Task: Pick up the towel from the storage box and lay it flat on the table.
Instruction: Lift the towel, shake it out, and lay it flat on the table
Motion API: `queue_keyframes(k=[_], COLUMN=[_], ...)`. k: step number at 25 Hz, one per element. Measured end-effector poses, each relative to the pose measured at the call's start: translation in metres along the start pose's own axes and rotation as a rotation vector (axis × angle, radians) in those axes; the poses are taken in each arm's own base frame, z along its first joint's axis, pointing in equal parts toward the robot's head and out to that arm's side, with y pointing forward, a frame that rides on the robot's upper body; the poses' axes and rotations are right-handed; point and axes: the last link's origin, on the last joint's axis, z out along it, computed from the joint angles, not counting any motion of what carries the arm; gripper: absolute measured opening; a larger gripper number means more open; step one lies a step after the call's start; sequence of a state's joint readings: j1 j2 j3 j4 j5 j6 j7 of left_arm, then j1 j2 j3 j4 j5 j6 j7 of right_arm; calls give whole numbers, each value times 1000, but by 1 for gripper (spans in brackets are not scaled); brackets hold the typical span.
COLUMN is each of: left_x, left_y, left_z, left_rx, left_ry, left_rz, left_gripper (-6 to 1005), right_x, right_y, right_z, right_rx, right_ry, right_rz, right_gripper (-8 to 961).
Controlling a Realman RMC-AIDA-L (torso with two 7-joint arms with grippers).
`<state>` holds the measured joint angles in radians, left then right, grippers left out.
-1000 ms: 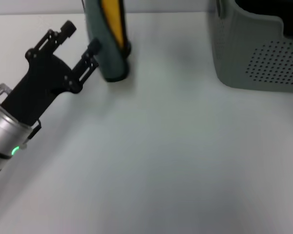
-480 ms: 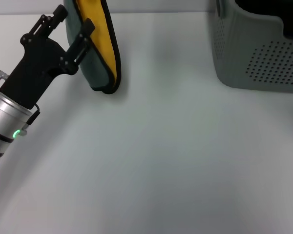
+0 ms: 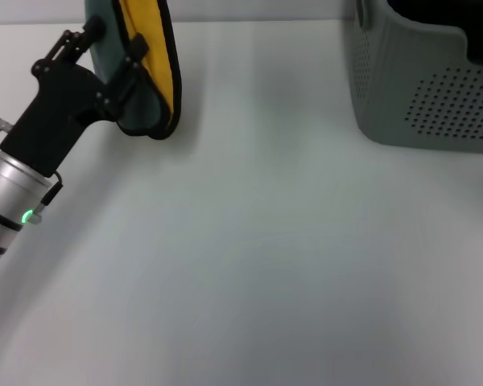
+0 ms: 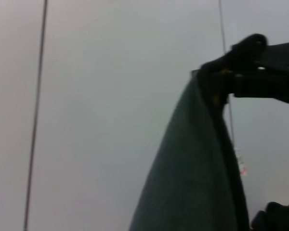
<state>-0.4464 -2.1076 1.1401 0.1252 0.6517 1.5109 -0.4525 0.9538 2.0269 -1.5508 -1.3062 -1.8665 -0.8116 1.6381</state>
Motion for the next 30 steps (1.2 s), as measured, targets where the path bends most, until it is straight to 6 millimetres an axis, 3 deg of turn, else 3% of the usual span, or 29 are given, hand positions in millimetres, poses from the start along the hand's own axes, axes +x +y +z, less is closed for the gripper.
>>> queue_keyframes(k=[7, 23, 30], left_x=[-1, -10, -11], left_y=[-5, -6, -6], left_z=[-6, -9, -13], left_rx=[49, 67, 77], left_ry=[3, -56, -58], left_rz=[-11, -48, -51], left_gripper=[608, 605, 552], right_x=[-2, -8, -7], right_y=[-5, -9, -15], right_z=[-17, -32, -46], right_rx=[55, 114, 161], right_ry=[-14, -34, -37], right_rz=[-14, -30, -29], right_gripper=[11, 13, 13])
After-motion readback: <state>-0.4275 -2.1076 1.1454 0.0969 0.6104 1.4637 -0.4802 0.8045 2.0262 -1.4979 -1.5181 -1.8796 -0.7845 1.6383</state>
